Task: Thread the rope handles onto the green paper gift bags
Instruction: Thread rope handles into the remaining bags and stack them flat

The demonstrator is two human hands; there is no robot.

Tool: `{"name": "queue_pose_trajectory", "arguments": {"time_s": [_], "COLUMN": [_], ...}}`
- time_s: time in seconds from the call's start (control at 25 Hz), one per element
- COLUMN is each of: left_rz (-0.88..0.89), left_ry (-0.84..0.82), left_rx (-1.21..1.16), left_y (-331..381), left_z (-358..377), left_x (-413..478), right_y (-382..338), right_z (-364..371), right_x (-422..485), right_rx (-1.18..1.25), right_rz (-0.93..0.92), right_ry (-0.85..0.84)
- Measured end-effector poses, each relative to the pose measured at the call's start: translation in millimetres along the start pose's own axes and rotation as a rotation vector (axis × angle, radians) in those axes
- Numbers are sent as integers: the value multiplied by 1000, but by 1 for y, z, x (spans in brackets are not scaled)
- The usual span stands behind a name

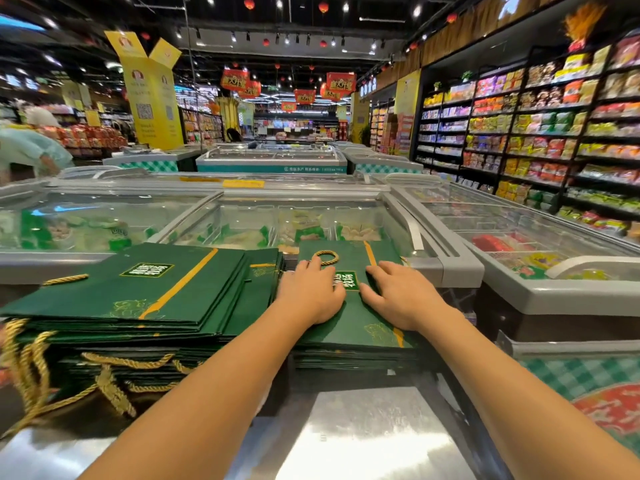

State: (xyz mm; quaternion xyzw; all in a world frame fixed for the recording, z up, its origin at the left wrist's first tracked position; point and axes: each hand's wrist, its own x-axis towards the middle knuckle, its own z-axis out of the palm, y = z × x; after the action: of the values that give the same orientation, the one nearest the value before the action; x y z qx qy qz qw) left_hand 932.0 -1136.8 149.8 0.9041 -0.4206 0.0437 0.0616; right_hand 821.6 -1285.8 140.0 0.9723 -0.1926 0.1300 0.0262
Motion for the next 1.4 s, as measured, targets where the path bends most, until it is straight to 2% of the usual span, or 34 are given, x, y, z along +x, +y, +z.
{"name": "queue_pose_trajectory", "arguments": {"time_s": [0.12,0.2,0.32,0.4,0.56,0.68,0.8,0.96,1.2,1.4], "left_rz": [35,-3,-150,-276,-534,-629,-624,-592,-474,-346], "left_ry": [146,196,249,253,254,259,334,515,691,784], "left_rx": [4,-2,3,20,36,-85,-252,-475,-754,-904], "left_y": [-11,-44,-115,-167,-238,-256,-255,-246,-226,-187], "left_z": [-45,-71,-94,-103,-105,-101,-94,-82,-90,-102], "left_x": [-25,-49,-87,-116,-169,-190,-198,-204,-223,-235], "right_y": [-16,-46,-100,-137,-195,-219,-227,-227,-218,-186], "right_z": [-19,-31,-44,-47,-38,-30,-30,-30,-48,-76], "right_x": [-4,-7,-9,-7,-2,1,-1,-6,-25,-46], "right_rx": [-3,199,527,642,688,645,666,778,976,1222], "right_rz": [-69,-127,-186,-205,-165,-65,30,63,47,134], "right_ry": [216,245,146,92,62,-12,-51,-114,63,133]}}
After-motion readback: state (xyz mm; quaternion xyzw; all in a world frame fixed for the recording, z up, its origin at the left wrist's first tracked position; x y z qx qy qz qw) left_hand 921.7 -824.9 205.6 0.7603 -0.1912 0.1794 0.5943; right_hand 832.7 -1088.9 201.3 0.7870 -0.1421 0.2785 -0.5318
